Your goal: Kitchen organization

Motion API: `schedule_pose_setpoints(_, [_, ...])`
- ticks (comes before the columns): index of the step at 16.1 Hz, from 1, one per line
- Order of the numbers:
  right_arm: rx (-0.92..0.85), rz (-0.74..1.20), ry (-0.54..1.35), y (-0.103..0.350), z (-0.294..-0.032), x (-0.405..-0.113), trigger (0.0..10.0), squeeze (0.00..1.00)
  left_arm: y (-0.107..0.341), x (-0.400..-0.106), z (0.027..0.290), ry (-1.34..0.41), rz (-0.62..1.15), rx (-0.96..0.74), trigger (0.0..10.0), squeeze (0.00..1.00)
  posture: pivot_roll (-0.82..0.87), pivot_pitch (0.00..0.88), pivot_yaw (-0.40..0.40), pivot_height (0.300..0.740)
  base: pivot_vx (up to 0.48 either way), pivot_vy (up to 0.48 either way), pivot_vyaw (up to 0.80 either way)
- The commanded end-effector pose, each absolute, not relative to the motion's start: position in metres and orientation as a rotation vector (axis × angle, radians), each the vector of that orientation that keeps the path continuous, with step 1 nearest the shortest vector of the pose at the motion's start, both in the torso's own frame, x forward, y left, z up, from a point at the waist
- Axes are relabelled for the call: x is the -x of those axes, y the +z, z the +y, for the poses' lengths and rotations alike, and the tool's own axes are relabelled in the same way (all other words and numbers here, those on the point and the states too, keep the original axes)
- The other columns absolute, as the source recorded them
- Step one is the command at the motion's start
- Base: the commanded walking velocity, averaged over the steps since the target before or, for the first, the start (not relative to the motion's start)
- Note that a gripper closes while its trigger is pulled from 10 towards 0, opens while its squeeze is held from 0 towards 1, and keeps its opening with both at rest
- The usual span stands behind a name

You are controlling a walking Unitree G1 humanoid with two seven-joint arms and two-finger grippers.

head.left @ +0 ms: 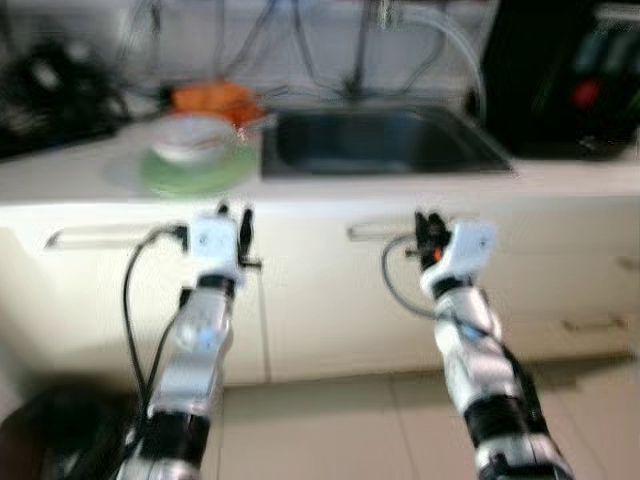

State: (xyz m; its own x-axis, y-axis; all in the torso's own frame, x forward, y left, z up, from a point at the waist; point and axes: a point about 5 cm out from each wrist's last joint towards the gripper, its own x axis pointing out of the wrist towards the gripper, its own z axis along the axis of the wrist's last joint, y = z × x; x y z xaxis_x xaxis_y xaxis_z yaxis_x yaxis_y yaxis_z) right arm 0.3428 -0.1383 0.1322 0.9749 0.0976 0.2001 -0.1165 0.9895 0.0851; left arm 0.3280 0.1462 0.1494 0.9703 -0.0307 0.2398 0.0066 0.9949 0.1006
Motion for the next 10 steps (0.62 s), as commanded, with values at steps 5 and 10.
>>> schedule_pose_setpoints(5, [-0.112, -0.201, 0.107, 0.1339, -0.1396, -0.3435, 10.0, 0.0, 0.1517, -0.3279, 0.1427, -0.016, -0.244, -0.082, 10.0, 0.0, 0.08, 0.011, -0.008, 0.74, 0.137, 0.0, 0.39])
schedule_pose_setpoints(10, [-0.085, -0.187, 0.138, 0.1318, -0.1367, -0.3431, 10.0, 0.0, 0.1504, -0.3273, 0.1449, -0.015, -0.239, -0.083, 10.0, 0.0, 0.08, 0.015, -0.009, 0.74, 0.364, 0.0, 0.0])
